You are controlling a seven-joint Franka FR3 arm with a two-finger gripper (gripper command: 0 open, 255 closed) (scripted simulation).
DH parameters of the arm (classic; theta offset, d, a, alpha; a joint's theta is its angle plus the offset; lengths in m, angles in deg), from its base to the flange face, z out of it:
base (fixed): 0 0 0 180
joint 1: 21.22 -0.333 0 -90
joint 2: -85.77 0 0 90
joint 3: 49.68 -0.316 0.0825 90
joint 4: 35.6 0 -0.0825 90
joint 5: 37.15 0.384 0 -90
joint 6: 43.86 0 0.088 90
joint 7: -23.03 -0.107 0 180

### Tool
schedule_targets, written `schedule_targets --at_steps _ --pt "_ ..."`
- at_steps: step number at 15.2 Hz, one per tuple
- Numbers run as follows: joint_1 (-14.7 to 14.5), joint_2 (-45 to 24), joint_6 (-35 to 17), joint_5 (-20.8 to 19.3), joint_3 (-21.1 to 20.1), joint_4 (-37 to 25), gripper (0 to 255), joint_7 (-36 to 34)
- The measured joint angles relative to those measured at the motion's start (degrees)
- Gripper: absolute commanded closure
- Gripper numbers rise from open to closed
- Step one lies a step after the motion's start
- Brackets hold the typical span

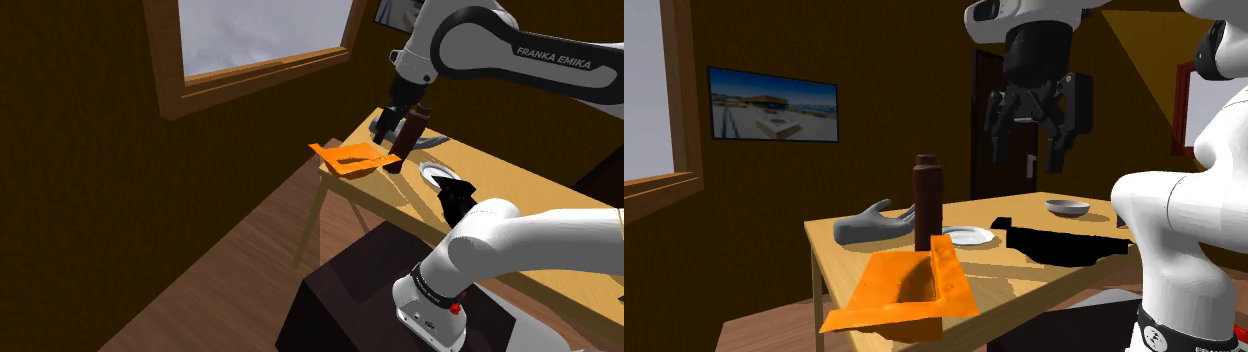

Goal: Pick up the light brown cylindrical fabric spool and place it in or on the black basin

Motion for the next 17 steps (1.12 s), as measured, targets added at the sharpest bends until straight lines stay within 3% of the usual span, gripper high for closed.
schedule_targets --at_steps 3,11,17 --pt "0.5 0.2 -0.1 -0.9 1.7 0.0 0 1.8" --pt "3.8 -3.2 -0.1 -6.1 12.7 -4.8 0 14.5" --pt "4.9 -9.7 -1.2 -8.1 21.0 -11.4 0 24.1"
